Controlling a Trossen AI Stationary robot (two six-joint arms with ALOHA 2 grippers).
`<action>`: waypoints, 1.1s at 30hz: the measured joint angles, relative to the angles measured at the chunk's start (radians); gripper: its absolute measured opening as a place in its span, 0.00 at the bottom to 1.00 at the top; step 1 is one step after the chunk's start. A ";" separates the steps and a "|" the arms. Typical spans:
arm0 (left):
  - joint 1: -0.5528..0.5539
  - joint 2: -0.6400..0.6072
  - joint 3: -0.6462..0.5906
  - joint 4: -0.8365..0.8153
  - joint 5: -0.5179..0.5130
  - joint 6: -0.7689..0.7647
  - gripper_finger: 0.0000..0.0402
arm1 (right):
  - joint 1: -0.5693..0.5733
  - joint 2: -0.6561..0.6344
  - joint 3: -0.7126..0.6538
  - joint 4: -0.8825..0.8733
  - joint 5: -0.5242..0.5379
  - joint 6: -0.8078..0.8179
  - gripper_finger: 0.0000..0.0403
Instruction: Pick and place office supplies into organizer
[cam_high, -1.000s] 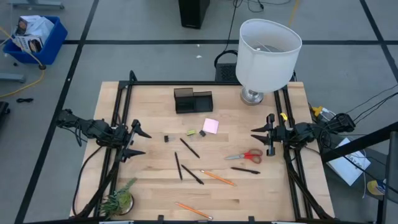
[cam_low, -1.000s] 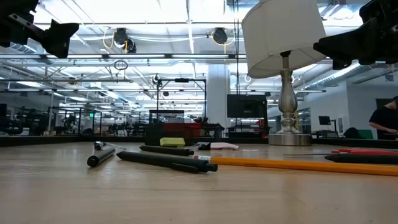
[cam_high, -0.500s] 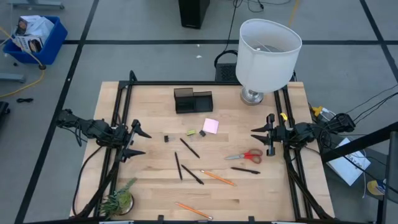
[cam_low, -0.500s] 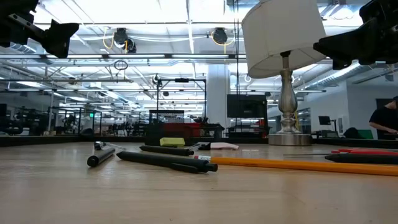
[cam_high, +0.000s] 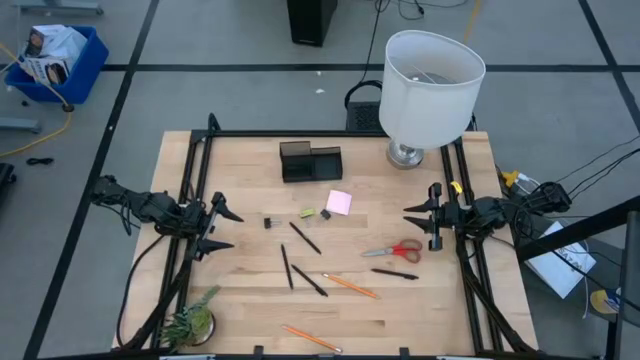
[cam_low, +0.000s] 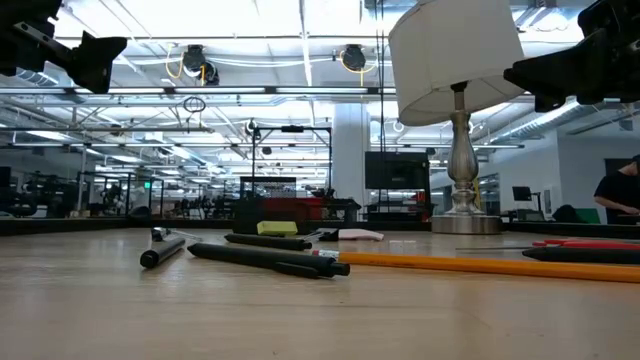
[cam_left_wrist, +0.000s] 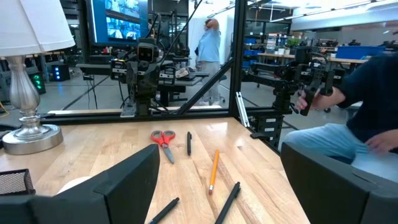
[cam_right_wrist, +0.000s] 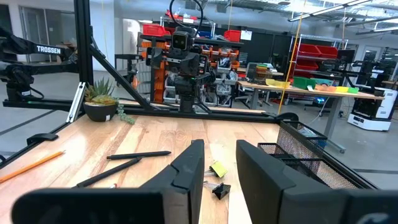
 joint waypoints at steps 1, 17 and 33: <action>0.000 0.000 0.000 0.000 0.000 0.000 0.85 | 0.000 0.000 0.000 0.000 0.000 0.000 0.21; 0.000 0.000 0.000 0.000 0.000 0.000 0.85 | -0.001 0.005 0.000 0.072 -0.044 0.390 0.21; 0.000 0.000 0.000 0.005 -0.006 -0.003 0.85 | 0.044 0.226 0.000 -0.003 -0.160 0.573 0.21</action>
